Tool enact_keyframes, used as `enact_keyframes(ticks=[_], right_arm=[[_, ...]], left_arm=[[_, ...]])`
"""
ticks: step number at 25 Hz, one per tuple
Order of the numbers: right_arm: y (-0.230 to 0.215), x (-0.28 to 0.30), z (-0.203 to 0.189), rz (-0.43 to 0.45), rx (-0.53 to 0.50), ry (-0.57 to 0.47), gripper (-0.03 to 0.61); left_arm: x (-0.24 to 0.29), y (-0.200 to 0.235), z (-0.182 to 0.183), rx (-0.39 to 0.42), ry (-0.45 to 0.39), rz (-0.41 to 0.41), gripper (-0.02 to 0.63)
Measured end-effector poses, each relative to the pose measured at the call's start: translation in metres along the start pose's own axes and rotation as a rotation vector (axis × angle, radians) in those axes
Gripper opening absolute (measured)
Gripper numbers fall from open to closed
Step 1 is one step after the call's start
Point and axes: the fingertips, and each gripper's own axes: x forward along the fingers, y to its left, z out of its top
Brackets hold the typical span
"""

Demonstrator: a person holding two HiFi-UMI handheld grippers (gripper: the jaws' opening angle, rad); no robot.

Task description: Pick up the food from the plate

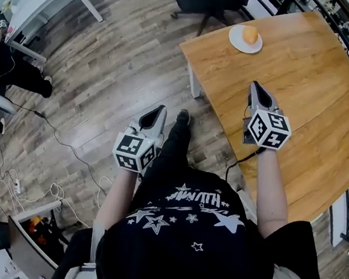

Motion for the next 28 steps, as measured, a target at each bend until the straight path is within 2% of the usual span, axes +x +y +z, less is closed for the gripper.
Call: enact_keyframes(ticks=[14,18,22,25,28], right_arm=[[-0.060,0.094,0.021,-0.175,0.042,0.054,0.012],[-0.077,0.122,0.027,-0.210,0.045,0.083,0.115],[-0.090,0.150,0.021,-0.243,0.056,0.138,0.262],[-0.103,0.171,0.014,-0.271,0.065,0.172,0.314],[-0.116,0.188,0.005,-0.300,0.057,0.203,0.337]], left_arm=[[0.139,0.047,0.061,0.043,0.062,-0.182,0.002],[0.178,0.054,0.081,0.055,0.072,-0.234,0.002],[0.208,0.063,0.093,0.053,0.086,-0.274,0.002],[0.229,0.069,0.097,0.052,0.103,-0.294,0.002],[0.246,0.075,0.097,0.047,0.114,-0.303,0.002]])
